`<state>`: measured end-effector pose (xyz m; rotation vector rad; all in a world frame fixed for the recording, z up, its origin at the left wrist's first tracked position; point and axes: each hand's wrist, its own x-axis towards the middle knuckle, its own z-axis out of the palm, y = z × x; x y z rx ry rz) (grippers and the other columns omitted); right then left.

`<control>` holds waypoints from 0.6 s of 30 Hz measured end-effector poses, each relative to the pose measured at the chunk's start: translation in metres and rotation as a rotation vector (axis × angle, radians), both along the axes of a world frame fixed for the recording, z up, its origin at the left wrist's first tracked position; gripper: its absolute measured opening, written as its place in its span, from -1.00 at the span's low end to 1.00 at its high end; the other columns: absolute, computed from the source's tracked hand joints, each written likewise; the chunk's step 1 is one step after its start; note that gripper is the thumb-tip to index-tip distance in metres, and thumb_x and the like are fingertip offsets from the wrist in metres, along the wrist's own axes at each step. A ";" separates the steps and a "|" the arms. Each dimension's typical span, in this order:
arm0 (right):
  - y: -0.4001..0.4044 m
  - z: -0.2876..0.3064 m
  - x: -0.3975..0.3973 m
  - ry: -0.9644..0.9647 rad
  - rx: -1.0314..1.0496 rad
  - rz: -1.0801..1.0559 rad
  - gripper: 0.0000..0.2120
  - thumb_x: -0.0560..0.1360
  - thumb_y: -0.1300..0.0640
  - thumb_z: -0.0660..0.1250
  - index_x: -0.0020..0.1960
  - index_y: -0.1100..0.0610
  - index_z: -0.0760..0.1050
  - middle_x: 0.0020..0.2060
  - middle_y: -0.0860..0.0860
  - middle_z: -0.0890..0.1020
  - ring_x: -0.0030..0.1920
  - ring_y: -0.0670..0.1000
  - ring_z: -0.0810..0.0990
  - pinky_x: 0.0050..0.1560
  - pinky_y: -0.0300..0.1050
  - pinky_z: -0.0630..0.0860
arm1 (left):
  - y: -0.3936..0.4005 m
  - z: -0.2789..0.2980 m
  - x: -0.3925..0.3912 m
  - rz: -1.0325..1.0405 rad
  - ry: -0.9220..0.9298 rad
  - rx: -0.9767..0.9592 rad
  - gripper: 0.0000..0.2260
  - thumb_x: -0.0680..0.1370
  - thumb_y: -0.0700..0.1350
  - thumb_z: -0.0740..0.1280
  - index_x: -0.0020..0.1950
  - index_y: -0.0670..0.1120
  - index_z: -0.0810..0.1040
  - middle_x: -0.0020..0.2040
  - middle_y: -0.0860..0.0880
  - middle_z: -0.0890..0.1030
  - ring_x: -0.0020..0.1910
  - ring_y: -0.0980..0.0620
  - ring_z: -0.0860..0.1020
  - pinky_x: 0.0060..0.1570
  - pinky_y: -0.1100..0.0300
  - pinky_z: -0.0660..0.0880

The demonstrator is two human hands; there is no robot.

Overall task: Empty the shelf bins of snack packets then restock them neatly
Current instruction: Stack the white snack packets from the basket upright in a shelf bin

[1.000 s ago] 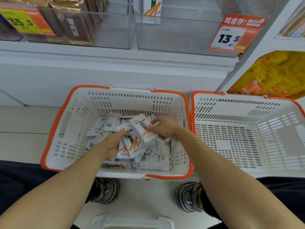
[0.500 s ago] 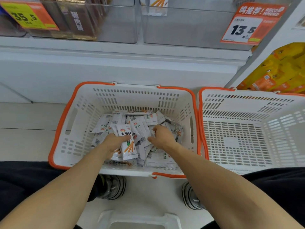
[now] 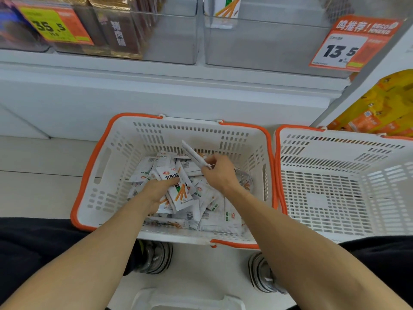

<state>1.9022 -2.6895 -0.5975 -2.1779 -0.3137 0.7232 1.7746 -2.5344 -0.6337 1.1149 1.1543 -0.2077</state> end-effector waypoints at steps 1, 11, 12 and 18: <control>0.000 0.005 -0.006 0.006 0.027 0.039 -0.91 0.55 0.20 0.37 0.04 0.10 0.51 -0.09 0.05 0.58 -0.24 -0.01 0.54 -0.34 -0.20 0.48 | -0.001 0.002 0.001 -0.001 -0.025 -0.032 -0.65 0.46 -0.06 0.54 0.16 -0.21 0.63 0.10 -0.23 0.69 0.08 -0.21 0.67 0.20 -0.21 0.55; -0.001 0.002 -0.048 0.059 0.128 0.108 -0.92 0.52 0.00 0.41 -0.04 -0.01 0.63 0.10 0.00 0.58 0.01 0.02 0.65 0.07 0.03 0.63 | -0.017 0.021 0.005 0.048 -0.254 -0.160 -0.51 0.48 0.15 0.36 0.31 -0.12 0.58 0.18 -0.22 0.66 0.16 -0.24 0.64 0.14 -0.25 0.58; -0.003 0.003 -0.046 0.044 0.106 0.160 -0.92 0.53 0.06 0.41 -0.03 0.03 0.67 0.07 -0.02 0.59 0.02 0.01 0.64 0.09 -0.03 0.61 | -0.018 0.021 0.005 0.036 -0.245 -0.159 -0.54 0.48 0.09 0.40 0.28 -0.15 0.60 0.15 -0.24 0.67 0.09 -0.23 0.67 0.04 -0.20 0.63; -0.009 -0.009 -0.030 0.148 -0.079 0.259 -0.76 0.56 0.19 0.38 0.22 0.16 0.60 0.18 0.06 0.65 0.15 0.05 0.61 0.11 -0.15 0.52 | -0.007 0.015 -0.007 0.002 -0.028 0.023 -0.78 0.51 -0.20 0.48 0.12 -0.24 0.64 0.01 -0.26 0.70 -0.17 -0.14 0.71 -0.23 -0.01 0.66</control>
